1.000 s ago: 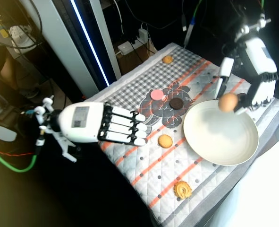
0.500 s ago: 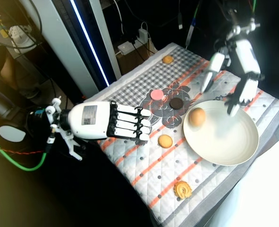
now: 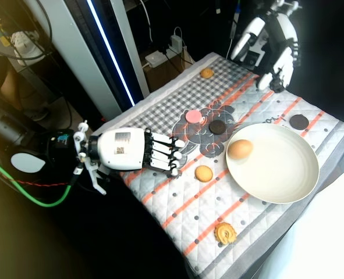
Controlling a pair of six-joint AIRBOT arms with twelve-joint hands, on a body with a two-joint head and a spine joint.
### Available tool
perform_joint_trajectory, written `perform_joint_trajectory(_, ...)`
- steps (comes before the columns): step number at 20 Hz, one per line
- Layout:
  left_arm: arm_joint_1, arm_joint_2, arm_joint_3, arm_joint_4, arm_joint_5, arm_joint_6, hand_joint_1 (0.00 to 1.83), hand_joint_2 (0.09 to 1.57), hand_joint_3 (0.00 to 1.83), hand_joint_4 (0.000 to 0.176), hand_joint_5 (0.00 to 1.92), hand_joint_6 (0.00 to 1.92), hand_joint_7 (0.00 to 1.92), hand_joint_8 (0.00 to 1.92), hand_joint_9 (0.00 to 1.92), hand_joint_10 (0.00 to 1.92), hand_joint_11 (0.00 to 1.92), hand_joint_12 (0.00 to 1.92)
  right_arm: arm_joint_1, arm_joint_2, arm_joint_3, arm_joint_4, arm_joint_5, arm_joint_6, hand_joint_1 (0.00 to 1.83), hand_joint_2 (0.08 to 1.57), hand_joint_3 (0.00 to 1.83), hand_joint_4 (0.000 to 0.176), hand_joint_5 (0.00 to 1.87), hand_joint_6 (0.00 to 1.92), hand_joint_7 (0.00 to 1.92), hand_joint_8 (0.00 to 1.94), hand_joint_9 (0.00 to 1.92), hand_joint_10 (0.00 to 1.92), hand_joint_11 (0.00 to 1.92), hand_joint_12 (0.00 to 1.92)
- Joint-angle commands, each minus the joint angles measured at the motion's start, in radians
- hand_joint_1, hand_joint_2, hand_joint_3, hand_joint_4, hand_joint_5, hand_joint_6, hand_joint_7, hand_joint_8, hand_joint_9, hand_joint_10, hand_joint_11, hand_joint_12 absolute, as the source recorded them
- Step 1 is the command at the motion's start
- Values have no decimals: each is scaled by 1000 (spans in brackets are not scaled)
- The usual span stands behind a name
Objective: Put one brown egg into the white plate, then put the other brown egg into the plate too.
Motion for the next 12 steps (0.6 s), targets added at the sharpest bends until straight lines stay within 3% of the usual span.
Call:
perform_joint_trajectory(1, -1, 8, -5, -17, -144, -14, 831, 931, 1, 0, 810, 5, 714, 1021, 691, 1423, 526, 1786, 10, -4, 2, 17, 85, -8, 1032, 1048, 0, 0, 731, 3, 980, 38, 1069, 206, 794, 1077)
perform_joint_trajectory(2, 11, 16, -13, -18, -158, -24, 839, 933, 0, 0, 835, 9, 750, 1010, 739, 1408, 579, 1768, 14, -6, 3, 17, 85, -8, 1260, 1146, 0, 0, 862, 705, 986, 1127, 1100, 592, 950, 1159)
perform_joint_trajectory(3, 19, 19, -17, -21, -171, -35, 839, 933, 0, 0, 835, 9, 750, 1010, 739, 1408, 579, 1768, 17, -7, 4, 17, 85, -8, 1260, 1146, 0, 0, 862, 705, 986, 1127, 1100, 592, 950, 1159)
perform_joint_trajectory(4, 44, 26, -23, -33, -199, -57, 854, 928, 0, 0, 832, 5, 742, 1023, 735, 1426, 568, 1781, 23, -10, 6, 17, 85, -8, 1260, 1139, 0, 0, 891, 836, 998, 1172, 1103, 682, 971, 1151)
perform_joint_trajectory(6, 91, 45, -37, -62, -240, -77, 878, 933, 0, 0, 845, 5, 742, 1005, 721, 1411, 548, 1766, 50, -17, 18, 21, 86, -8, 1236, 1117, 1, 0, 985, 830, 988, 1125, 1065, 656, 911, 1146)
perform_joint_trajectory(7, 115, 60, -48, -80, -259, -83, 879, 930, 0, 0, 853, 6, 750, 974, 725, 1376, 578, 1706, 78, -24, 32, 21, 89, -8, 1348, 1103, 0, 0, 998, 733, 962, 1054, 1020, 1093, 881, 1164)
perform_joint_trajectory(8, 131, 74, -56, -92, -274, -86, 900, 922, 0, 0, 857, 4, 777, 914, 740, 1338, 601, 1669, 120, -39, 55, 21, 90, -8, 1371, 1091, 0, 0, 999, 735, 974, 992, 1041, 1124, 883, 1098)
perform_joint_trajectory(9, 149, 89, -64, -105, -299, -95, 929, 922, 0, 0, 847, 0, 775, 860, 723, 1290, 563, 1641, 178, -66, 95, 21, 89, -8, 1273, 1082, 3, 0, 1041, 740, 1055, 968, 1070, 770, 925, 1053)
perform_joint_trajectory(10, 163, 99, -68, -113, -328, -109, 908, 940, 1, 0, 855, 2, 795, 818, 739, 1268, 620, 1602, 240, -106, 146, 27, 75, -8, 1235, 1099, 1, 0, 1004, 868, 1039, 966, 1114, 553, 968, 971)
perform_joint_trajectory(11, 170, 103, -71, -117, -343, -117, 908, 940, 1, 0, 855, 2, 795, 818, 739, 1268, 620, 1602, 275, -131, 176, 30, 63, -8, 1235, 1099, 1, 0, 1004, 868, 1039, 966, 1114, 553, 968, 971)
perform_joint_trajectory(12, 176, 105, -70, -117, -368, -140, 876, 958, 0, 0, 874, 6, 746, 983, 689, 1413, 587, 1684, 332, -175, 224, 30, 33, -8, 1253, 1095, 0, 0, 1032, 737, 1051, 1038, 1187, 399, 928, 1072)
